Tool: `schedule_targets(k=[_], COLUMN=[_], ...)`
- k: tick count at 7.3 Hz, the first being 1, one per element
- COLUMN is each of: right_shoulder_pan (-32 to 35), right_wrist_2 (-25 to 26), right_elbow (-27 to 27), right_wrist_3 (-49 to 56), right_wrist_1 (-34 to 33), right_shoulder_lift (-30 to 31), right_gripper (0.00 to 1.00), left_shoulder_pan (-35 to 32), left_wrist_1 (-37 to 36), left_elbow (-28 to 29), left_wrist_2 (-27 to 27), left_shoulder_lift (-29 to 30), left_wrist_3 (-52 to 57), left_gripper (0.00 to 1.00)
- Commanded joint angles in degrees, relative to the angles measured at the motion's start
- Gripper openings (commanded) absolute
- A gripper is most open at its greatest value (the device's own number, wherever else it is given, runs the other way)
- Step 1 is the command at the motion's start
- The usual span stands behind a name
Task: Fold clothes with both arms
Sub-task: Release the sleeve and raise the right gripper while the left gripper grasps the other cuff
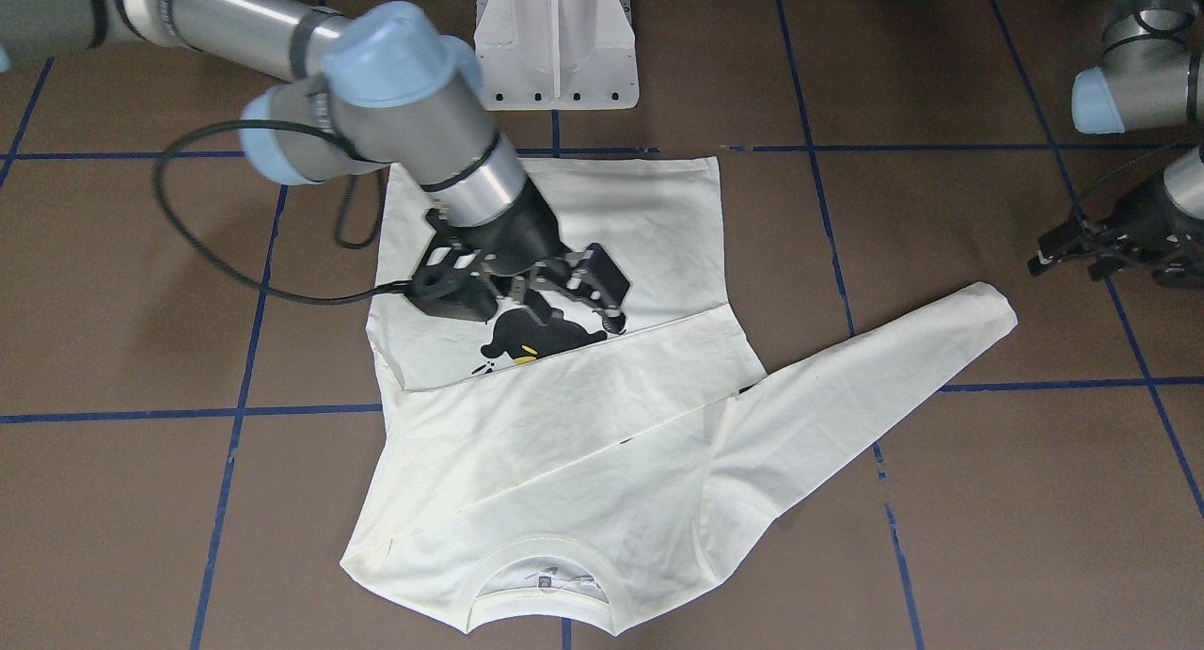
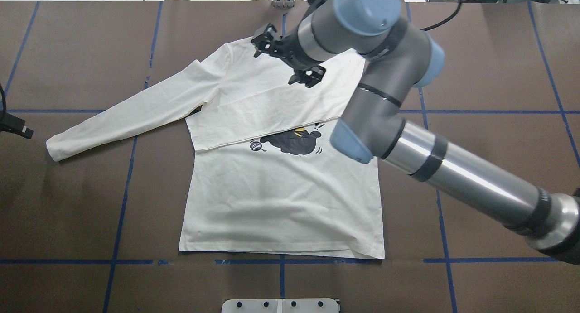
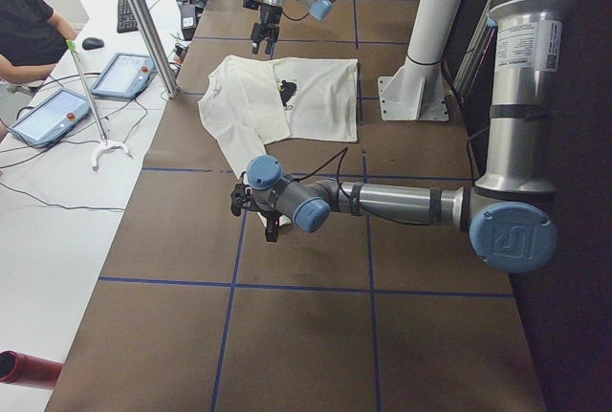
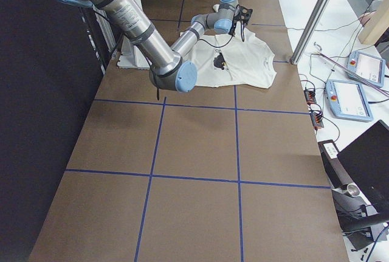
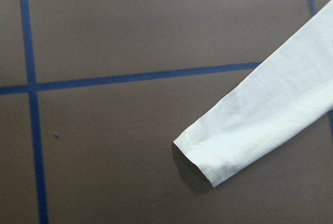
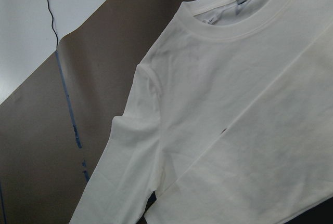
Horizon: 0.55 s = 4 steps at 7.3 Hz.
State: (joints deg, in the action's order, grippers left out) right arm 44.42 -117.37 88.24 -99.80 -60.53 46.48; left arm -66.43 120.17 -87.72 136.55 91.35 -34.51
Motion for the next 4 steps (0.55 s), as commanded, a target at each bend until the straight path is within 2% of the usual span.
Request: schedule_targets(k=[1,2,3,4], right_shoulder_pan=[6.54,6.56,6.47,6.21], right_wrist_2=[-8.82,-8.66,-8.49,-7.96], right_elbow=[10.86,12.12,12.22,12.22], right_wrist_3=[2.83,4.68,4.79,4.87], right_wrist_1=[-0.47,-0.47,-0.47,-0.29], right_shoulder_lift=[13.23,15.55,16.27,16.45], right_gripper=[0.99,0.99,0.99,0.99], left_shoulder_pan=[1.91,2.44,3.49,3.76], left_wrist_1=[0.41,0.24,0.32,0.15], left_elbow=[5.70,6.24,8.51,9.75], left_wrist_2=[-1.11,-1.11,-1.02,-0.85], left_shoulder_lift=[4.79,4.89,5.33,6.03], left_wrist_3=[-1.17,-1.35,-1.78,-1.96], left_gripper=[0.93,0.85,0.70,0.67])
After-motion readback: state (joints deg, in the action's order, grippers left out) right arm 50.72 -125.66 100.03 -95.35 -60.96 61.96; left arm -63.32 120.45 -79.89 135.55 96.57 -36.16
